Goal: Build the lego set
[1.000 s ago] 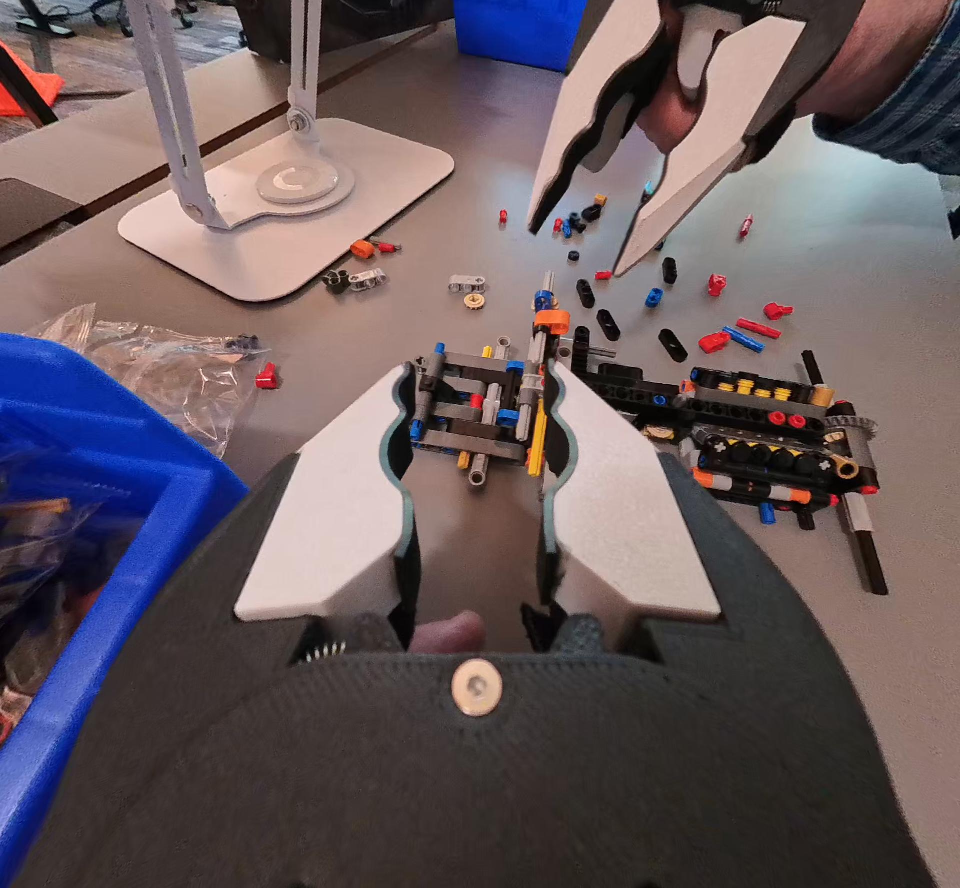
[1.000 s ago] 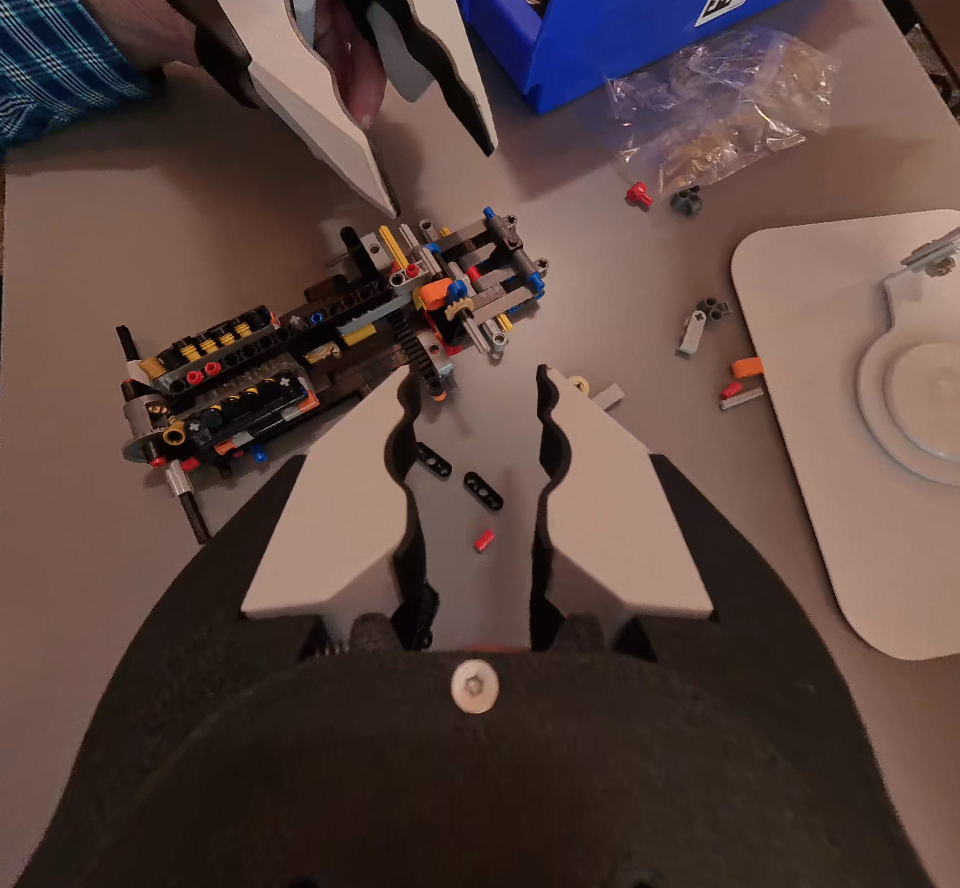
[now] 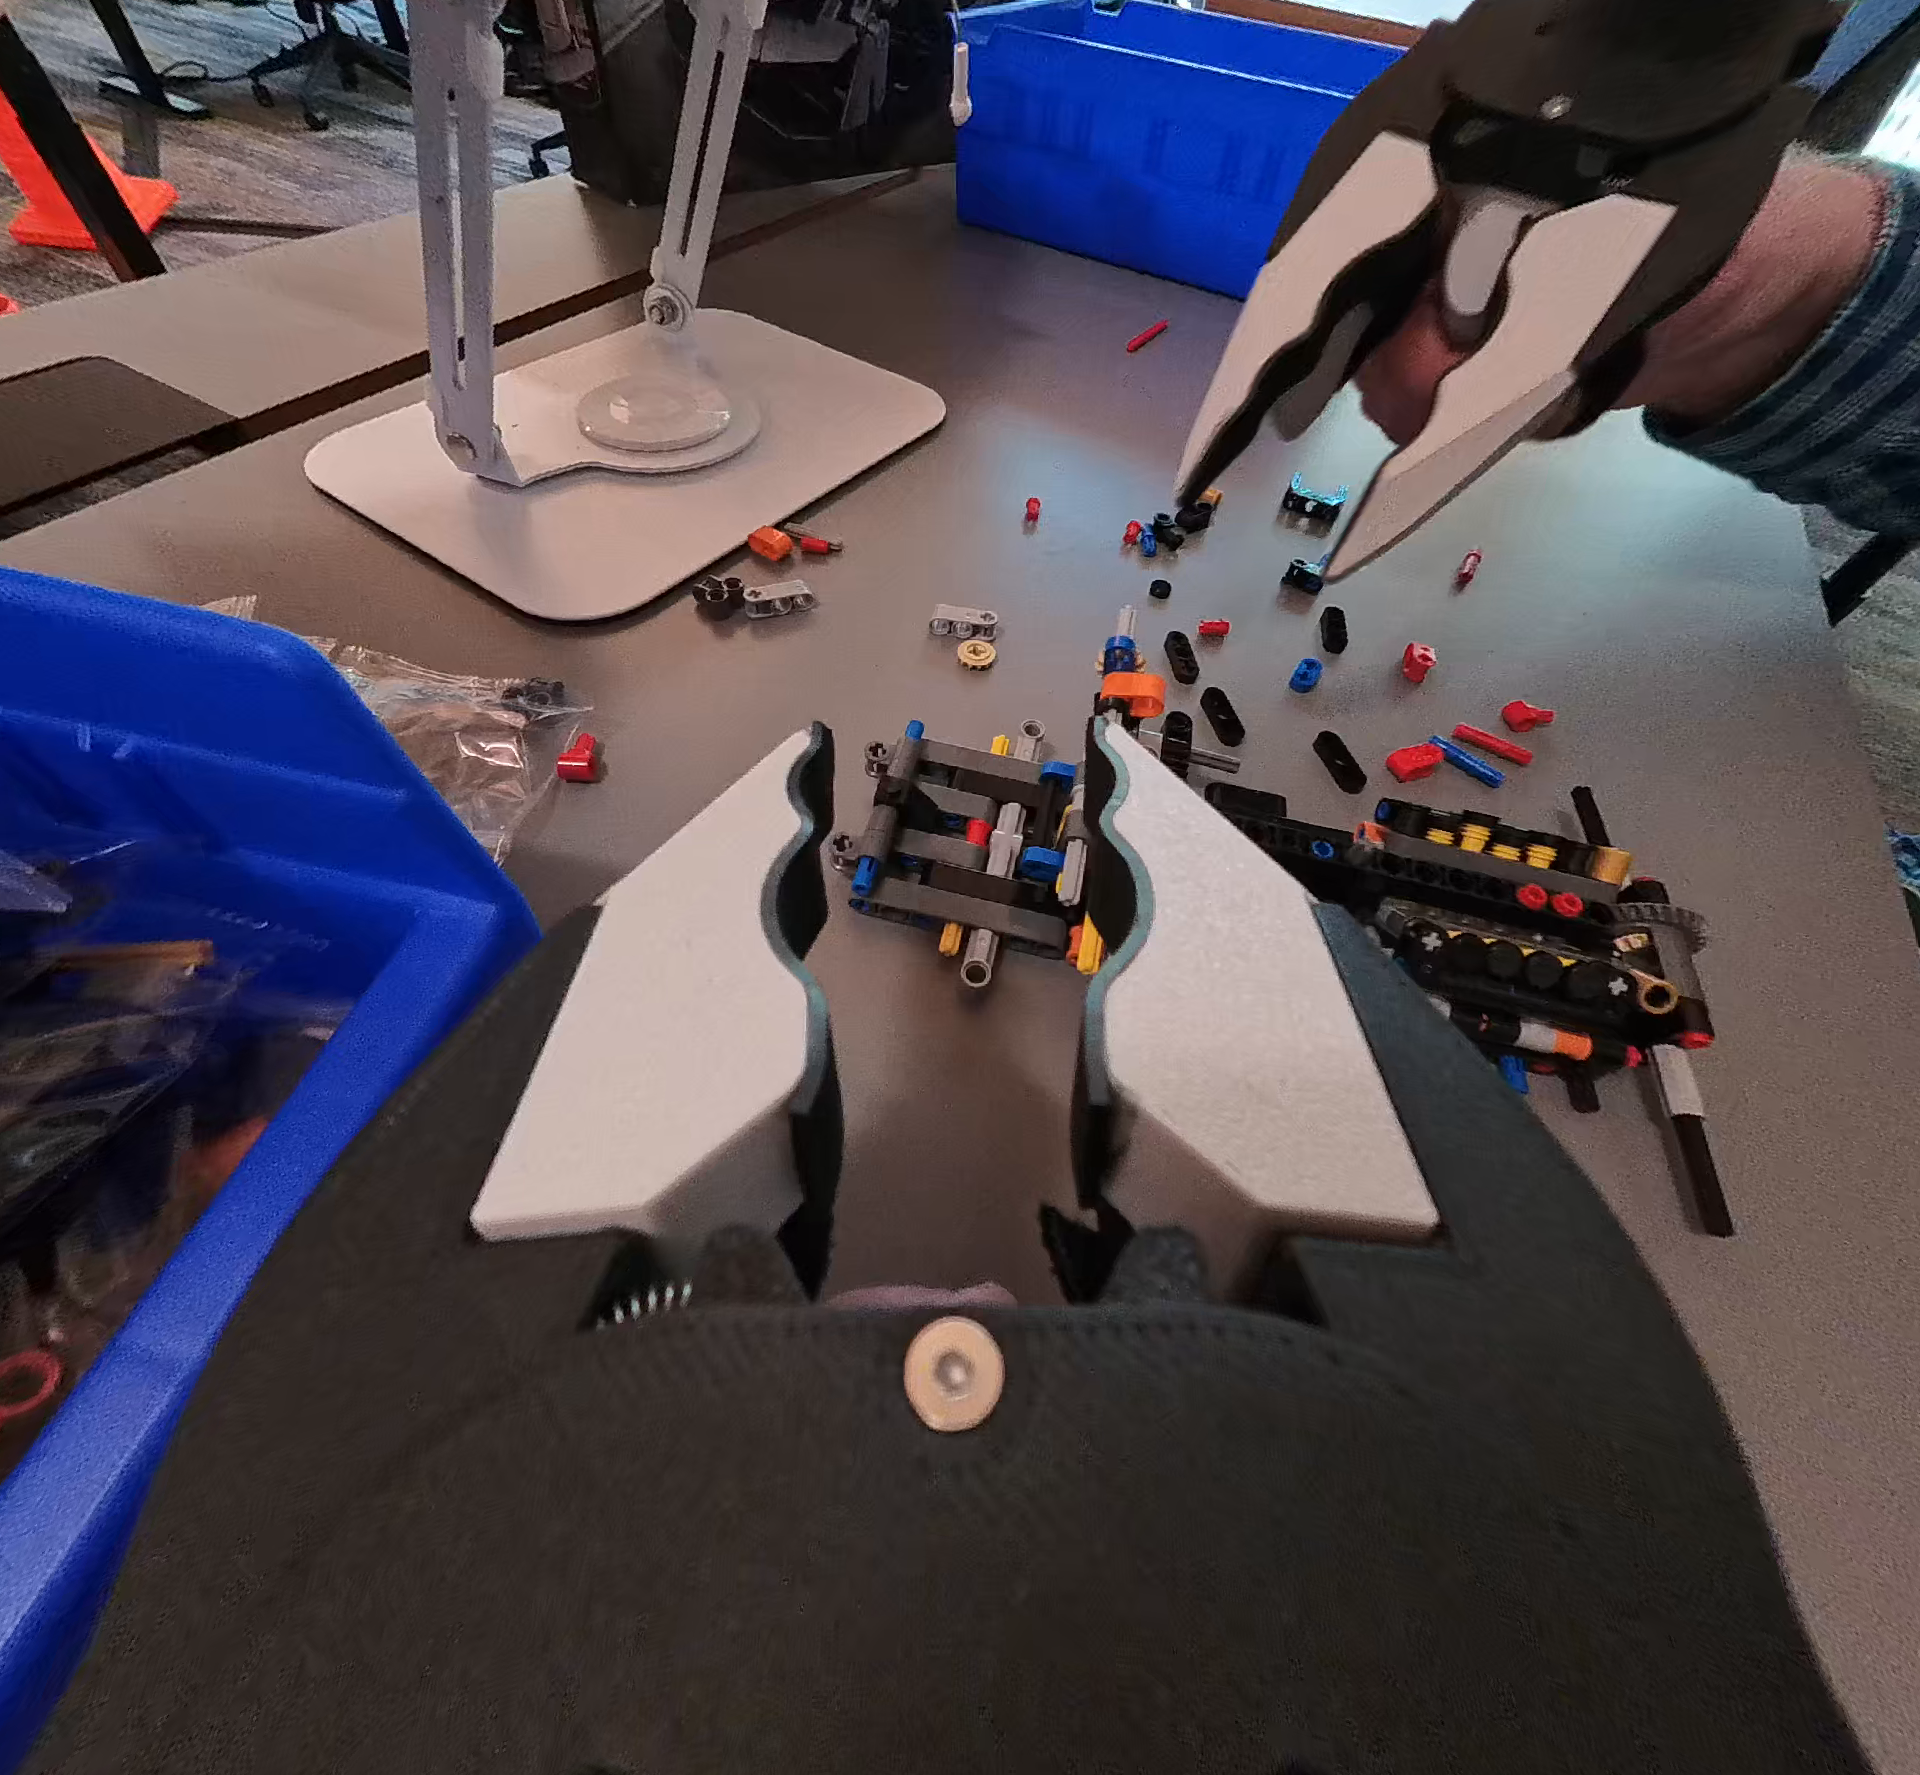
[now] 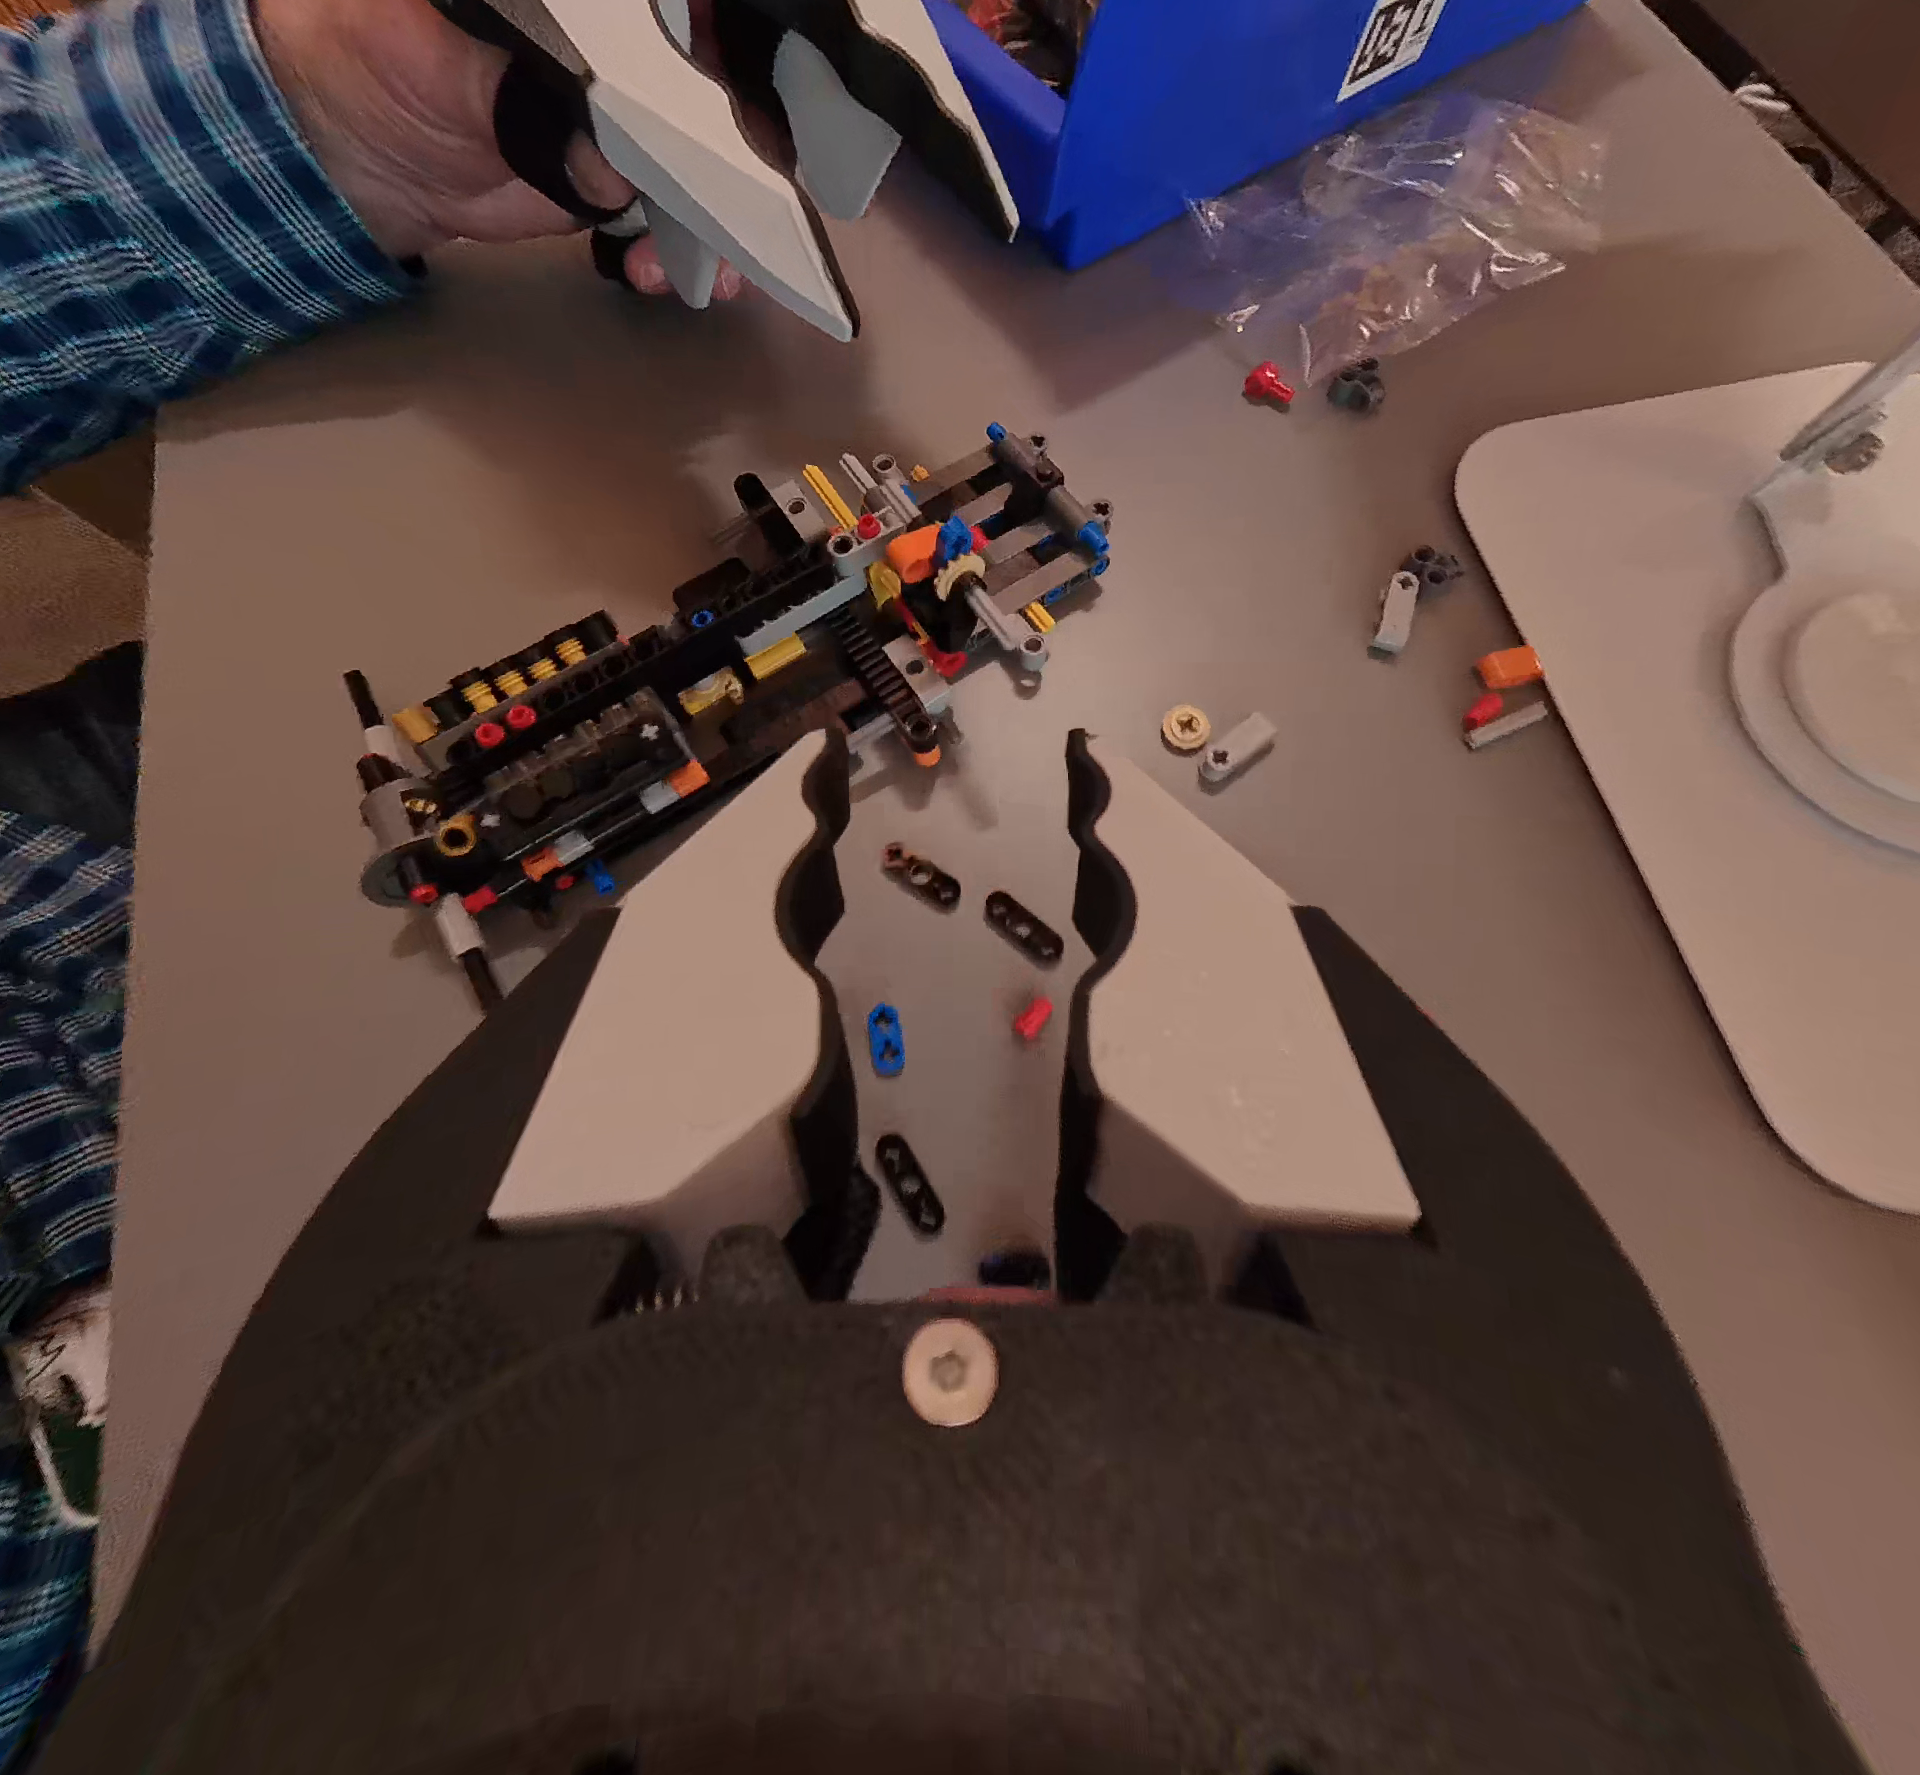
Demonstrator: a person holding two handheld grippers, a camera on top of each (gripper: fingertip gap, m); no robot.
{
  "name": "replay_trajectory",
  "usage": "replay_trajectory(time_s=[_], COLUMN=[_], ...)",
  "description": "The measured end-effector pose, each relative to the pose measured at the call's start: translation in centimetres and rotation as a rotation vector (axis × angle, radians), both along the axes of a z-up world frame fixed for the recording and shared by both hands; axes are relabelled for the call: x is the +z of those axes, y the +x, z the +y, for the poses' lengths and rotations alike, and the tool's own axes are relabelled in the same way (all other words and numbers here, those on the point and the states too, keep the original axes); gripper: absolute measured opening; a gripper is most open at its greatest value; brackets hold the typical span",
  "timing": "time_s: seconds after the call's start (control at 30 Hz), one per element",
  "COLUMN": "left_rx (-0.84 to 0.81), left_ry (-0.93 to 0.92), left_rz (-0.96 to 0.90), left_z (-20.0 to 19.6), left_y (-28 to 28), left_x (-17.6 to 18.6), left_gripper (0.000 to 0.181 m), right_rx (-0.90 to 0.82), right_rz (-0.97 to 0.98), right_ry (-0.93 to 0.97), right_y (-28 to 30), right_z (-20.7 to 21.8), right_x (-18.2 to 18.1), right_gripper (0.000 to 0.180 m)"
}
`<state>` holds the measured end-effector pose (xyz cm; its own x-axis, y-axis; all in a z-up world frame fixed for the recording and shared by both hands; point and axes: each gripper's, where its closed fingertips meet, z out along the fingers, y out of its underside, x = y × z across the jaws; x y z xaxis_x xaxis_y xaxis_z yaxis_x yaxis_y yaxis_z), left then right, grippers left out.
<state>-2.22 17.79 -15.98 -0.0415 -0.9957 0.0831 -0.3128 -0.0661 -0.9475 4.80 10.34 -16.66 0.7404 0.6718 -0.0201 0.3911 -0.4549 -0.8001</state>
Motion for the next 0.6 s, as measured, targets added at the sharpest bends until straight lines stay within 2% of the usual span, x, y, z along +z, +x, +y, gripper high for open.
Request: replay_trajectory(time_s=[0.17,0.3,0.43,0.6], left_rx=[-0.007,-0.021,-0.031,-0.039], left_ry=[0.002,0.007,-0.008,-0.006], left_rz=[-0.002,0.021,0.027,0.036], left_z=[-0.1,-0.3,-0.4,-0.5], left_y=[0.0,0.1,0.2,0.2], left_x=[0.0,-0.3,-0.4,-0.6], left_gripper=[0.045,0.045,0.046,0.046], right_rx=[0.023,0.083,0.218,0.34], right_rz=[-0.058,-0.013,-0.028,-0.125], right_ry=[-0.011,-0.048,-0.107,-0.094], right_y=[-0.6,-1.6,-3.0,-3.8], right_z=[2.5,3.3,1.9,-0.3], right_x=[-1.3,-1.6,-2.6,-3.5], right_gripper=[0.037,0.036,0.037,0.035])
